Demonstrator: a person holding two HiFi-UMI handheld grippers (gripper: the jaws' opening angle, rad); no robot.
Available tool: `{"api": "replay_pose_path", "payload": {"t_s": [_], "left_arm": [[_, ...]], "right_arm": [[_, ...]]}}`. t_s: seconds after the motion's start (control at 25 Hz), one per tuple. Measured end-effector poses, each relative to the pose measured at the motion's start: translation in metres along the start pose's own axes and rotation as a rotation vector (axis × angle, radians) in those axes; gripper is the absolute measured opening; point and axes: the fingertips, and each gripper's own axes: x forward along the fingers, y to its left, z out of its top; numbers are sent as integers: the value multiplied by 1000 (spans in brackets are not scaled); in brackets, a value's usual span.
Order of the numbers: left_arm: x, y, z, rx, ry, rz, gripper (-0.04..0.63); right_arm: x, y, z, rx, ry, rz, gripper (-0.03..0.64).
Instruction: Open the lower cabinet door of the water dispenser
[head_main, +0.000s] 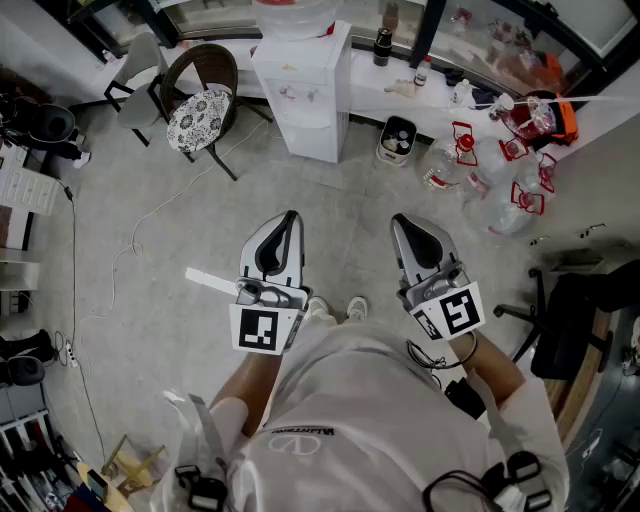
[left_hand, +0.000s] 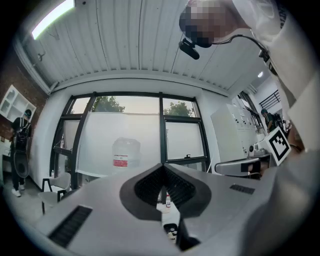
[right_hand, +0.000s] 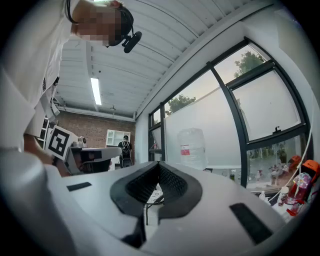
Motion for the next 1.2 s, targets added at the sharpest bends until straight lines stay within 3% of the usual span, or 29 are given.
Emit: {"api": "replay_pose_path", "payload": {"t_s": [0.56, 0.96, 1.2], "left_arm": [[2, -15, -10, 8, 8, 82, 2], [20, 22, -24, 5, -6, 113, 2], [54, 59, -39, -15, -6, 88, 2]], "right_arm": [[-10, -29, -1, -7, -13, 60, 17], [27, -36, -17, -14, 2, 63, 16], [69, -55, -21, -17, 13, 35, 17]]}}
